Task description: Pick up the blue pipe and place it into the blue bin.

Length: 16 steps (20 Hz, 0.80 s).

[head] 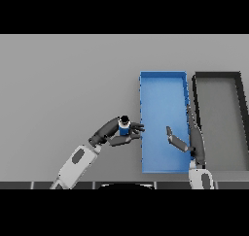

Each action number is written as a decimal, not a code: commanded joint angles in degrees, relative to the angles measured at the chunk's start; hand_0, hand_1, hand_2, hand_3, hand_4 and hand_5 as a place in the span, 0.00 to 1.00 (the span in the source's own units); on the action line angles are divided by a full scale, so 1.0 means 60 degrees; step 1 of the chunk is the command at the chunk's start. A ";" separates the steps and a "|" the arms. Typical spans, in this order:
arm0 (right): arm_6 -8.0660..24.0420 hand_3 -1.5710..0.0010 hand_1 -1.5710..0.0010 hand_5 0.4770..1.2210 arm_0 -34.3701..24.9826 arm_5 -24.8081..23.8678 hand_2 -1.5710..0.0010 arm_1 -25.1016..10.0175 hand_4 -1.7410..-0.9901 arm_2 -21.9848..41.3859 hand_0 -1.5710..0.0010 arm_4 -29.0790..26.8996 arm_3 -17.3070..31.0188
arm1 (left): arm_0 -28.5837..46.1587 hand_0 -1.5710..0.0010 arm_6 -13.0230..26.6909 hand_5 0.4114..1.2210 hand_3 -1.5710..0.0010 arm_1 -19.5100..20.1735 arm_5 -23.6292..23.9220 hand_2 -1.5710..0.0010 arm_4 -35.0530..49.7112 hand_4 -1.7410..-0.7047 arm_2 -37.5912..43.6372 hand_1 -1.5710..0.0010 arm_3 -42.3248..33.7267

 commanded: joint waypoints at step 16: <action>0.3925 1.00 1.00 0.11 -0.4237 0.3989 0.97 -0.1799 0.59 0.1340 1.00 -0.4876 -0.2023 | -0.0010 0.00 0.0218 1.00 0.00 -0.0208 -0.0467 0.00 -0.0357 0.26 0.0358 0.00 -0.0157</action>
